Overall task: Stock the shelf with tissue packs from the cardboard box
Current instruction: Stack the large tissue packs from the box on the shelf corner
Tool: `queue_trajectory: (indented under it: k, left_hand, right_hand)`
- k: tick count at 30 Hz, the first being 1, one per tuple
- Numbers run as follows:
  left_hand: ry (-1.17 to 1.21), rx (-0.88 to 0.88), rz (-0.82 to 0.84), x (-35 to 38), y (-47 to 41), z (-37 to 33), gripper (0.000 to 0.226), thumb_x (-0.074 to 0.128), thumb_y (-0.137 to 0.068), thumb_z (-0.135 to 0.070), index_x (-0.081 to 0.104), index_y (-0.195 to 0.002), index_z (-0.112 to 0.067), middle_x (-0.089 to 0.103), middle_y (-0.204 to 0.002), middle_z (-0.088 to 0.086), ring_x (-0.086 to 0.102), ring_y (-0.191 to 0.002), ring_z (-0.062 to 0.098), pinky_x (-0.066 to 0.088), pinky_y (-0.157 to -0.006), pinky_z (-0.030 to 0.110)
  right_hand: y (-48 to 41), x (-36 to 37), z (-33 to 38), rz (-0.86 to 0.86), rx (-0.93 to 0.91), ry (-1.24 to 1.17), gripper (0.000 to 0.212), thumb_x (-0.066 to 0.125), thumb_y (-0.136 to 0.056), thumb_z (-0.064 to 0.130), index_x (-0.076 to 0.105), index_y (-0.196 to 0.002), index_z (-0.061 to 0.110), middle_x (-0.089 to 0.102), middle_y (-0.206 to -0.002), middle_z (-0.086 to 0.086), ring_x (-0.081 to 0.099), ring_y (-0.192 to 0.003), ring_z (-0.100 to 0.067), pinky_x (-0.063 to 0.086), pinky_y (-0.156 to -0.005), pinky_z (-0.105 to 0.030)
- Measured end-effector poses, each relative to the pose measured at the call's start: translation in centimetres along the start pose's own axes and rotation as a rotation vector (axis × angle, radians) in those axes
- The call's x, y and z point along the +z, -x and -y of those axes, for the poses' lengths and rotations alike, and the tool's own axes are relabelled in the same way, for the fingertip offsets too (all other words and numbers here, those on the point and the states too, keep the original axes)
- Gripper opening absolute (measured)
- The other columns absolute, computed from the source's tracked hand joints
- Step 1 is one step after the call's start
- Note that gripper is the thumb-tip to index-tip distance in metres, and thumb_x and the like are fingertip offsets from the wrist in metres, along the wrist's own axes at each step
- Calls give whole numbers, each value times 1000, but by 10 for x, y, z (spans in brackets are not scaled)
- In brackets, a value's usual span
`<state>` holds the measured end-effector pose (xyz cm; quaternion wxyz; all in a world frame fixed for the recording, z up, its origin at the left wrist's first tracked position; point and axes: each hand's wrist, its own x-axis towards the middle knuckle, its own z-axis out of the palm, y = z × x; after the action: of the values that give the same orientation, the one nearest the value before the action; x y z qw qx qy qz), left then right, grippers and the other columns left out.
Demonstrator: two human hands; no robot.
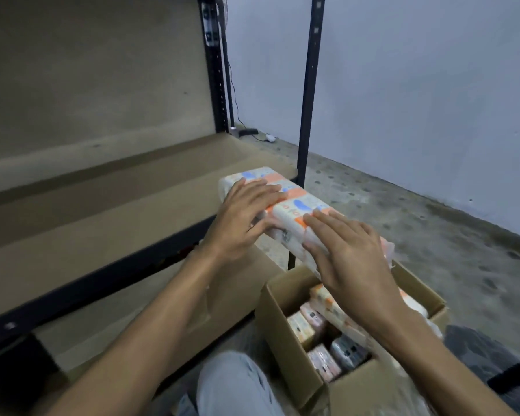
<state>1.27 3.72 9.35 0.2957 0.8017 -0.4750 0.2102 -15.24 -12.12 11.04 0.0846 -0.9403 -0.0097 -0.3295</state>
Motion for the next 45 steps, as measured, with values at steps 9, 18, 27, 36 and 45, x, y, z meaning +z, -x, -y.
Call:
queue_trajectory:
  k: [9,18,27,36,45]
  left_hand:
    - [-52,-105,50,-35,-3,67,46,38,-96,-48,49,-136,-29,48,-142,-10,34,-136,8,23,-115,42]
    - [-112,-142,150,-51,-10,120,53,33,-94,-53,42,-141,-29,42,-147,-8,27,-139,4,18,-118,32]
    - [-247,-494,-87,-63,23,137,67,59,-87,-49,33,-145,-27,32,-152,-5,27,-140,15,21,-115,38]
    - [-287,-759,257,-60,31,151,58,38,-94,-56,34,-145,-29,27,-156,-1,22,-144,19,12,-118,47]
    - [-308,-782,275,-57,16,151,55,35,-96,-55,36,-144,-29,29,-155,0,24,-142,22,14,-117,45]
  right_hand:
    - [-67,55,22,45,-77,-36,38,47,-91,35,61,-121,18,65,-124,-4,57,-118,-25,46,-92,-48]
    - [-110,97,41,58,-134,12,26,61,-87,27,61,-112,17,67,-112,-4,60,-108,-30,45,-87,-48]
    - [-148,123,58,131,-96,8,35,59,-88,35,58,-120,19,62,-125,-2,52,-121,-28,35,-97,-52]
    - [-166,143,53,300,-101,-4,61,52,-85,46,33,-140,27,26,-154,-4,16,-143,-29,11,-114,-54]
    - [-186,155,48,254,-90,20,53,55,-90,38,38,-139,26,33,-151,-6,21,-141,-28,11,-113,-56]
